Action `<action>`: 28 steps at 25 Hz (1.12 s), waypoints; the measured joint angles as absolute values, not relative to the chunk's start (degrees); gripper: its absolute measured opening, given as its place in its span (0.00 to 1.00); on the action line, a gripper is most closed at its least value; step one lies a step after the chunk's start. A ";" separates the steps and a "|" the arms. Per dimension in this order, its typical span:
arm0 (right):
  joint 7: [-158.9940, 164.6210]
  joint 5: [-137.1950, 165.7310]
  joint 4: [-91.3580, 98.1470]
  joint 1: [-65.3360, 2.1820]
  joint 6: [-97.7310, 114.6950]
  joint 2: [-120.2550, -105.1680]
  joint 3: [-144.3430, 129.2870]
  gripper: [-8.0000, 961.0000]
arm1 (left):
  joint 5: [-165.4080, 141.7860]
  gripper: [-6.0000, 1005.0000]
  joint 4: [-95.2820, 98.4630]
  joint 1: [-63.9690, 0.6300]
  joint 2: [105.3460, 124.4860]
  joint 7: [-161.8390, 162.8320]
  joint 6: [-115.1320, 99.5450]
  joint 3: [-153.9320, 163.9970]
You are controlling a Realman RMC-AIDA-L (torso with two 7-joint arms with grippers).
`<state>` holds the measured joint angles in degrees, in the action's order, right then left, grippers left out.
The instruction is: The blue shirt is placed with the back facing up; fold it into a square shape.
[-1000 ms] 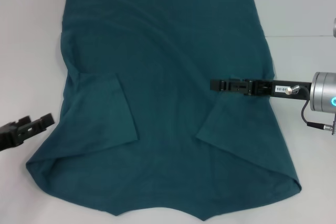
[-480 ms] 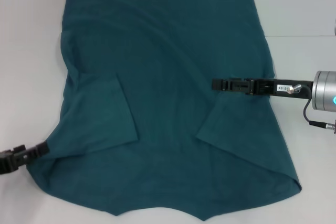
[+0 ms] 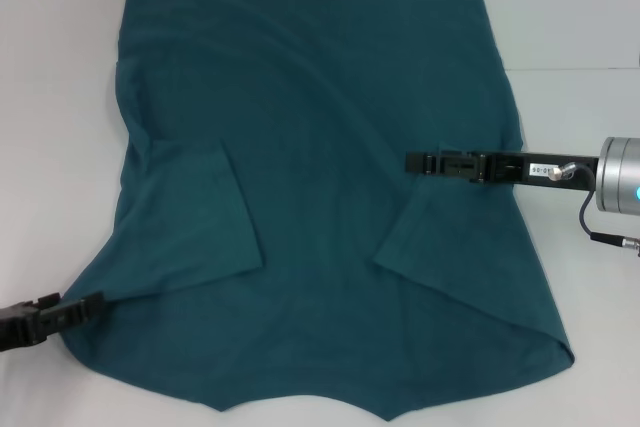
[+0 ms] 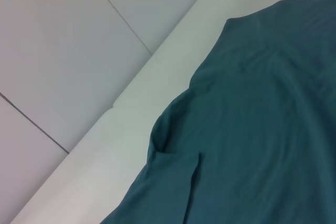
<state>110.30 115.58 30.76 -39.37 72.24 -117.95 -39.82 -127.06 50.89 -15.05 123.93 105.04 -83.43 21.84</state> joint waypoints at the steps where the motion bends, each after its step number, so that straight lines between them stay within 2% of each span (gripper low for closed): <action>1: 110.30 115.58 30.76 -39.34 72.24 -117.95 -39.80 0.95 | -127.23 0.87 50.89 -15.12 123.92 105.05 -83.44 21.85; 25: 110.30 115.58 30.52 -39.26 72.25 -117.95 -39.38 0.95 | -130.66 0.86 51.29 -16.68 123.57 105.24 -84.45 22.53; 28: 110.30 115.58 30.60 -39.22 72.25 -117.95 -39.37 0.95 | -131.37 0.81 51.28 -16.99 123.57 105.53 -83.78 22.59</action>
